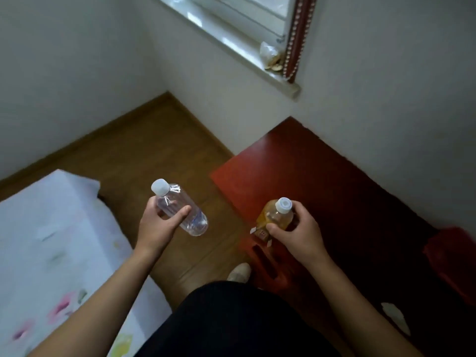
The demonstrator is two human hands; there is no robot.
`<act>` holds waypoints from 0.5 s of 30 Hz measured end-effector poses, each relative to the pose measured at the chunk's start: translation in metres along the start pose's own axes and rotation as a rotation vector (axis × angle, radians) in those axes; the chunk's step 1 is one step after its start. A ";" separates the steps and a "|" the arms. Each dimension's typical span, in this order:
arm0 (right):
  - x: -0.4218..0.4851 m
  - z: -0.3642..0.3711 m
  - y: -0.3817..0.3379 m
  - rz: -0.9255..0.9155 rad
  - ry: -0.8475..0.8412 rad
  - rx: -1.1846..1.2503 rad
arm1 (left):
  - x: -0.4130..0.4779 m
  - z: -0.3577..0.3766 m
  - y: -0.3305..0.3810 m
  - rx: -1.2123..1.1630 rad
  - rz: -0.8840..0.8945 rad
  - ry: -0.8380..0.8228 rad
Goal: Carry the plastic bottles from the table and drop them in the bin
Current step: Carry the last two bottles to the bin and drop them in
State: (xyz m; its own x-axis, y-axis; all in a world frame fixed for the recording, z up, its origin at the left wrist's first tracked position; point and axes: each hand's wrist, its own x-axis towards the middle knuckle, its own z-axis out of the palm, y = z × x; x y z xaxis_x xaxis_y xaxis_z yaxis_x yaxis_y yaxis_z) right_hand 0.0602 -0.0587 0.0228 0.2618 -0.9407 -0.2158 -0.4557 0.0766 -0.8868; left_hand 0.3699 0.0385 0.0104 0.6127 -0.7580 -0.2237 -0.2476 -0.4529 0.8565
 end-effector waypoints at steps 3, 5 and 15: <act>-0.004 0.038 -0.015 -0.070 -0.158 -0.025 | -0.051 -0.047 -0.044 -0.019 -0.130 0.170; -0.006 0.066 -0.025 -0.116 -0.263 -0.047 | -0.086 -0.076 -0.073 -0.030 -0.216 0.279; -0.009 0.207 -0.084 -0.254 -0.560 -0.233 | -0.196 -0.183 -0.192 -0.249 -0.587 0.601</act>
State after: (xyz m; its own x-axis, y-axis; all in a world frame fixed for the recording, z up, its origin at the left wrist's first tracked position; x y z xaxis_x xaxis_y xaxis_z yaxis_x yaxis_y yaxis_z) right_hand 0.2725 0.0114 0.0141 0.7602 -0.6006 -0.2476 -0.4773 -0.2578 -0.8401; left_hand 0.4344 0.3600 -0.0257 0.8991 -0.0270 -0.4370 0.3598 -0.5232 0.7726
